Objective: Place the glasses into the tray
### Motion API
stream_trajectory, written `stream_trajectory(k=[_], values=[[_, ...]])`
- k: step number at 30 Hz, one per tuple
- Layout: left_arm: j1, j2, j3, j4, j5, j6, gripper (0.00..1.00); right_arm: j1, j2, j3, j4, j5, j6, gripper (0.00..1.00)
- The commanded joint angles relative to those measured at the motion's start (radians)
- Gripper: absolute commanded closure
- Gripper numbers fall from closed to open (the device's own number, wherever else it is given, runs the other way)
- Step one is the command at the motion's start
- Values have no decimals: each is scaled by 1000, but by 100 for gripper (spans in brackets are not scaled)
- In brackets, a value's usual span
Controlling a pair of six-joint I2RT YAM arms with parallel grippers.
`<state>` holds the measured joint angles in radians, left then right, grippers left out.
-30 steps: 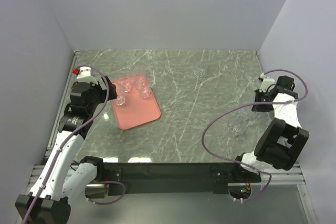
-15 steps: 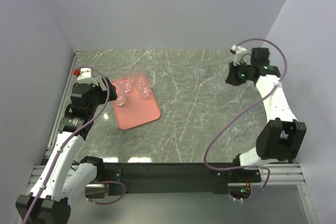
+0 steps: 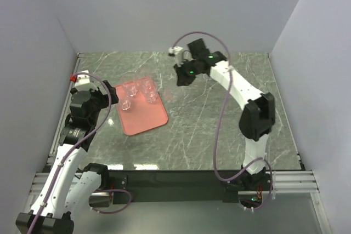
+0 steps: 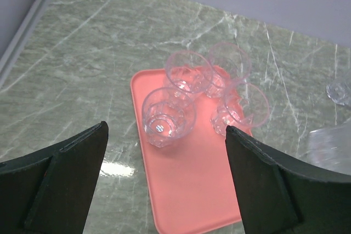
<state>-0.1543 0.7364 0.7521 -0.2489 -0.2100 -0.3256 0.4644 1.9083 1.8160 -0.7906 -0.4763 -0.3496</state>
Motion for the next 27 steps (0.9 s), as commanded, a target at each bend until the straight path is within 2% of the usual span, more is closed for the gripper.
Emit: stream_trajectory(k=[1, 5, 13, 23, 27], values=[[-4, -48, -16, 51, -49, 22, 6, 85, 89, 161, -22, 10, 52, 100], [-4, -83, -27, 63, -84, 20, 6, 178, 201, 253, -26, 53, 83, 100], [-4, -138, -36, 60, -236, -26, 4, 330, 274, 279, 36, 191, 169, 100], [-4, -149, -31, 43, -356, -70, 1, 454, 379, 374, 114, 347, 270, 100], [-4, -153, -30, 43, -351, -73, 1, 491, 416, 426, 126, 418, 285, 100]])
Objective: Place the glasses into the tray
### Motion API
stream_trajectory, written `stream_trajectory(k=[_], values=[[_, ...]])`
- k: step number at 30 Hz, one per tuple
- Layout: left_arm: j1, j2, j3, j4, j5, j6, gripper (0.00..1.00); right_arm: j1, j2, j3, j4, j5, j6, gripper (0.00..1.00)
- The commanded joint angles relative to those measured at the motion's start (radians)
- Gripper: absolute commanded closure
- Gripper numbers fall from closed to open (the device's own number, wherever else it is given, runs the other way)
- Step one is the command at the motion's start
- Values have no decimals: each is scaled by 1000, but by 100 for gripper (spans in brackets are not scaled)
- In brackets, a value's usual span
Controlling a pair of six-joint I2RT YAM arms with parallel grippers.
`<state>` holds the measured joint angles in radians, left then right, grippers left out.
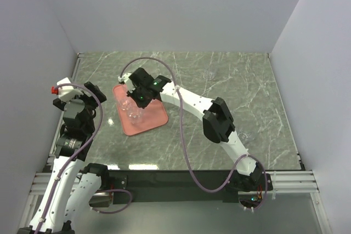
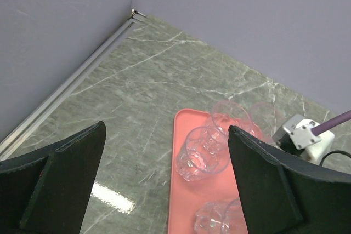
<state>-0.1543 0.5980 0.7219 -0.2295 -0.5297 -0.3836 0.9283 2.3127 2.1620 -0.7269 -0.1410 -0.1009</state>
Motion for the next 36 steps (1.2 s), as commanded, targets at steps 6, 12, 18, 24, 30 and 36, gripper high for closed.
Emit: stream_trajectory(k=[6, 12, 18, 24, 30, 36], values=[[-4, -17, 4, 19, -46, -15, 1, 78, 65, 134, 78, 133, 40, 100], [-4, -20, 4, 19, -49, -17, 1, 86, 83, 144, 89, 139, 41, 96], [-4, -21, 4, 21, -42, -14, 1, 90, 99, 157, 89, 155, 38, 87], [-4, -20, 4, 21, -35, -12, 1, 96, 114, 168, 86, 147, 36, 82], [-4, -21, 2, 22, -30, -11, 1, 99, 105, 168, 86, 153, 29, 68], [-4, -21, 2, 24, -23, -6, 1, 98, 54, 176, 80, 173, -3, 60]])
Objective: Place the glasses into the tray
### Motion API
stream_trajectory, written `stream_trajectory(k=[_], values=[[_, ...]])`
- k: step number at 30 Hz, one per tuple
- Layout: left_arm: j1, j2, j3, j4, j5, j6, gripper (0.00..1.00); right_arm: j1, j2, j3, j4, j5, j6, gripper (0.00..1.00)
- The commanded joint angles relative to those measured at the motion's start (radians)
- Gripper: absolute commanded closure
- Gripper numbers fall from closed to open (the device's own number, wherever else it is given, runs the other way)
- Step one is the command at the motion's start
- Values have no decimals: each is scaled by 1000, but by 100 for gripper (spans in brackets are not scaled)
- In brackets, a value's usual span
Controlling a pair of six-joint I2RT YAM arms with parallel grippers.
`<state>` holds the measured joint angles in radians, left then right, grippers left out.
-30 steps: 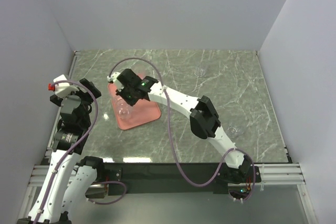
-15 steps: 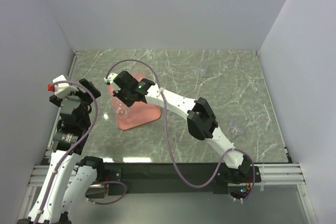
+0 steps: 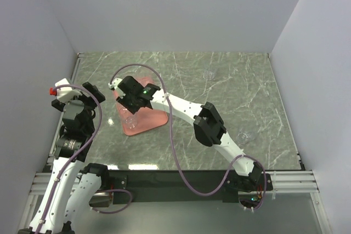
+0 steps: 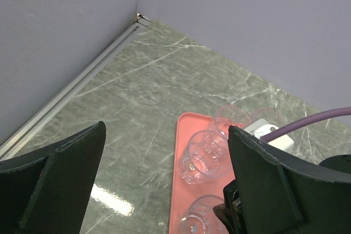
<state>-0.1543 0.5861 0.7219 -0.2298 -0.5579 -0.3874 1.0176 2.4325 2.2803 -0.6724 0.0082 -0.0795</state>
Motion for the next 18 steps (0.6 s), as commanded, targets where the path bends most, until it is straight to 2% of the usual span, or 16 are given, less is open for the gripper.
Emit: stream_trajectory(k=[1, 3, 18], values=[[-4, -8, 2, 24, 9, -2, 1, 10, -88, 56, 27, 32, -32, 58], [-4, -12, 2, 24, 12, 1, 1, 9, -110, 58, 20, 44, -55, 55], [-4, -20, -1, 32, 47, 16, 1, -7, -250, 21, -108, 3, -285, 55]])
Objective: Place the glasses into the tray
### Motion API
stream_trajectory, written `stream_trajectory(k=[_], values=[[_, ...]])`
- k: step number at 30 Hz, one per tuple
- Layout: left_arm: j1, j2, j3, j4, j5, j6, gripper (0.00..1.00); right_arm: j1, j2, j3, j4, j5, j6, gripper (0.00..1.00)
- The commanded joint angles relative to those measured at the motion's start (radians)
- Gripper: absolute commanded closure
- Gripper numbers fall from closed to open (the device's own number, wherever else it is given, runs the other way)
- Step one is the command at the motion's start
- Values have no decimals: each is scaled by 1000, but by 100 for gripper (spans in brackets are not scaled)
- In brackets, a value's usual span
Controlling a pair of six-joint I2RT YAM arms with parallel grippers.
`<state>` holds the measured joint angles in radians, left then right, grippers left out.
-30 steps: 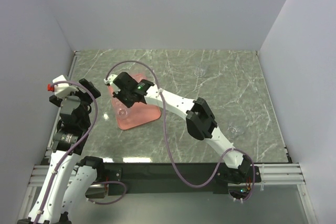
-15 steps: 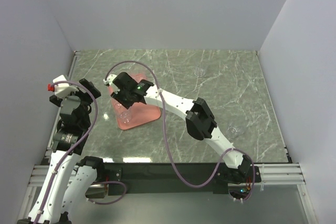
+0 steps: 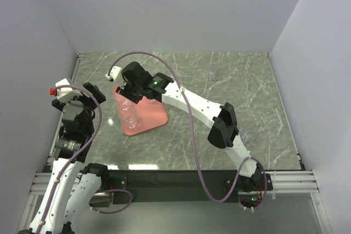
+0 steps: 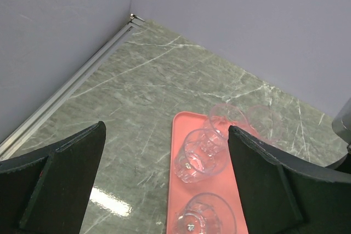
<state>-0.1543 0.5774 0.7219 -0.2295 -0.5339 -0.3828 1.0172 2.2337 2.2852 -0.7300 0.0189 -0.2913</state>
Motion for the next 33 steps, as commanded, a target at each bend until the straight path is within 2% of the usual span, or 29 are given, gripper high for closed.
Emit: stream_trajectory(k=[1, 7, 17, 28, 33], values=[[-4, -11, -2, 32, 25, 13, 1, -11, -58, 13, -55, -10, -87, 55], [-4, -14, -4, 36, 32, 16, 1, -64, -103, -16, -68, 19, -111, 55], [-4, -16, -4, 39, 49, 18, 1, -229, -181, -95, -48, 53, -117, 55], [-4, -17, -7, 44, 64, 24, 1, -440, -129, -131, -6, 122, -54, 56], [-4, -14, -10, 45, 69, 25, 1, -509, -105, -168, 38, 223, -8, 57]])
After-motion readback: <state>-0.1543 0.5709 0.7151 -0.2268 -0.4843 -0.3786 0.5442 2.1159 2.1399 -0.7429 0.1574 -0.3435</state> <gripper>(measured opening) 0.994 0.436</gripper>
